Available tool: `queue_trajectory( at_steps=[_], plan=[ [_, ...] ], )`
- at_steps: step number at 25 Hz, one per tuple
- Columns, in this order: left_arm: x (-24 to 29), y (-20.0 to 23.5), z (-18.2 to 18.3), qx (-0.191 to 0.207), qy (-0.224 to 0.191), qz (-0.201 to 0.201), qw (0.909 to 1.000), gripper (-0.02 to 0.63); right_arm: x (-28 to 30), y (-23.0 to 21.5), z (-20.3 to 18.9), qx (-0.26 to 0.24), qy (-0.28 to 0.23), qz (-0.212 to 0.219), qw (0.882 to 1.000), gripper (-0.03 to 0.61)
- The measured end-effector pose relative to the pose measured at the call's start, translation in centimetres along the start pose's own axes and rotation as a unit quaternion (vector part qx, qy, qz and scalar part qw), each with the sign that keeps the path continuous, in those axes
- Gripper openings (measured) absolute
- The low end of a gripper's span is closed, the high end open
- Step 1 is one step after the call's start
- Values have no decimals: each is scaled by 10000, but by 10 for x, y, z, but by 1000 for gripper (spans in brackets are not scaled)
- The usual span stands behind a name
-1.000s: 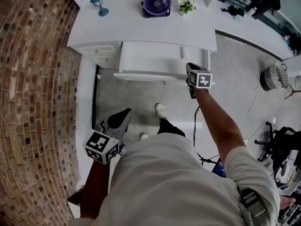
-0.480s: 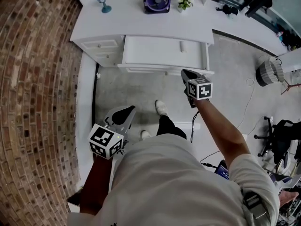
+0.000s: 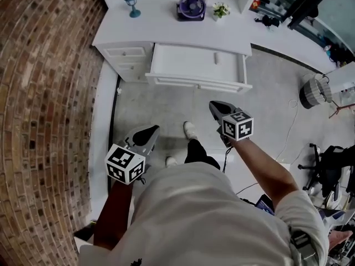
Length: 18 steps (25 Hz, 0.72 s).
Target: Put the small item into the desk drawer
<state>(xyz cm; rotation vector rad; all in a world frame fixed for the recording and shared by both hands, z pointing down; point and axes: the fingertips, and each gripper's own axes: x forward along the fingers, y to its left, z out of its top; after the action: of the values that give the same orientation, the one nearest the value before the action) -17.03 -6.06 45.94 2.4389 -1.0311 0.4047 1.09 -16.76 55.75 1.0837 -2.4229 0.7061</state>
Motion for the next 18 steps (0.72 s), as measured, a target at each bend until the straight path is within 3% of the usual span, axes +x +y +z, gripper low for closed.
queue_trajectory(
  at_steps=[18],
  plan=[
    [-23,-25,-22,-10,23,-116,9999,6,-62,87,-17,-274,-167,546,9980,12]
  ],
)
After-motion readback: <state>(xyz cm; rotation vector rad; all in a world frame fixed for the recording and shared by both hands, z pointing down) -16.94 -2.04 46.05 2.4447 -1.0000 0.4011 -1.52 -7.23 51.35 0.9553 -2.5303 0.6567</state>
